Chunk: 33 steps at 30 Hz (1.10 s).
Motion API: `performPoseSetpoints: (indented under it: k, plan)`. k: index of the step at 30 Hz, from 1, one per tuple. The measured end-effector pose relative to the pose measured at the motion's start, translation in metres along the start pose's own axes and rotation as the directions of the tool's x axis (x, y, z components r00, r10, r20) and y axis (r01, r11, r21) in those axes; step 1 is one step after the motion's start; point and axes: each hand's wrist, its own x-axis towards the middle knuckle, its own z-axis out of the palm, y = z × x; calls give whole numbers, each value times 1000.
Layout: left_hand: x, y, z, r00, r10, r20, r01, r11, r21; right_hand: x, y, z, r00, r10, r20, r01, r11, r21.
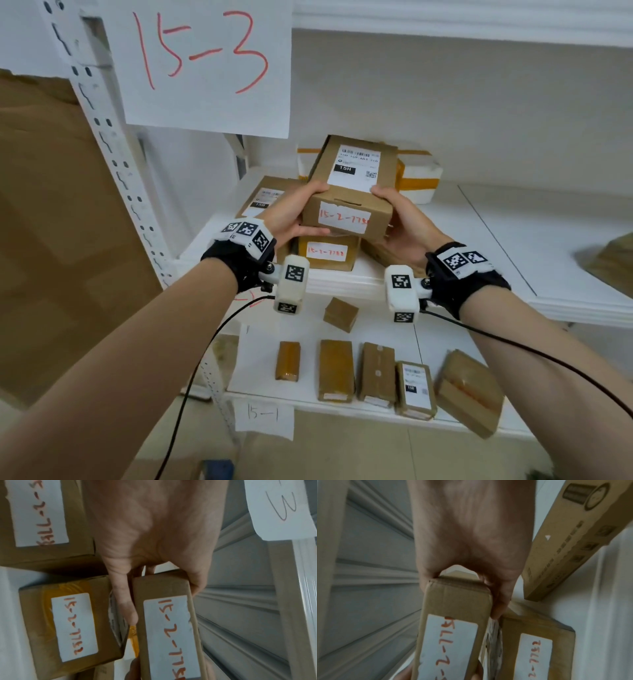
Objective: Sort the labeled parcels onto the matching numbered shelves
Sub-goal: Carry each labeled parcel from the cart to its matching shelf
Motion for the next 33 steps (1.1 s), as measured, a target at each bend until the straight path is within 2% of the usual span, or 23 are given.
performPoseSetpoints:
  k: [2, 3, 4, 6, 7, 8, 10, 11, 13, 15, 18, 22, 27, 30, 33]
  plan:
    - [6, 4, -1, 997, 48, -57, -44, 996, 74, 4, 0, -5, 1000, 4, -3, -4, 996, 88]
    - [10, 6, -4, 988, 84, -129, -71, 992, 103, 6, 0, -8, 1000, 5, -11, -3, 991, 136]
    - [15, 7, -9, 967, 119, -224, -91, 987, 133, 8, 0, -10, 1000, 4, -23, 0, 985, 173]
    - [23, 9, -22, 878, 201, -434, -76, 954, 289, 11, 3, -13, 999, -9, -47, 18, 978, 207]
    - [26, 7, -31, 827, 237, -510, -8, 912, 410, 13, 4, -14, 998, -17, -57, 29, 977, 213]
    - [27, 5, -40, 797, 243, -554, 114, 839, 532, 14, 6, -14, 998, -21, -61, 34, 975, 220]
    - [24, -3, -52, 802, 170, -573, 359, 630, 689, 15, 9, -11, 998, -15, -58, 29, 971, 239]
    - [23, -9, -56, 819, 120, -562, 415, 552, 723, 16, 10, -9, 998, -8, -55, 22, 969, 245]
    - [21, -20, -60, 838, 50, -543, 451, 498, 741, 17, 13, -5, 999, 7, -51, 6, 971, 239]
    - [23, -30, -62, 839, 42, -543, 458, 486, 745, 18, 15, -2, 999, 14, -47, -3, 973, 230]
    - [22, -34, -57, 815, 82, -574, 473, 480, 739, 17, 16, 1, 999, 21, -43, -11, 976, 219]
    - [19, -29, -56, 740, 86, -667, 463, 654, 598, 13, 16, 3, 999, 27, -47, -16, 977, 214]
    - [6, -11, -53, 694, 175, -698, 316, 797, 514, 2, 10, -8, 995, -24, -92, 52, 946, 320]
    - [-1, 12, -40, 671, 271, -691, 272, 777, 568, -9, 2, -20, 992, -53, -114, 92, 925, 369]
    - [-6, 32, -16, 680, 358, -639, 242, 714, 658, -20, -3, -35, 985, -81, -153, 133, 919, 371]
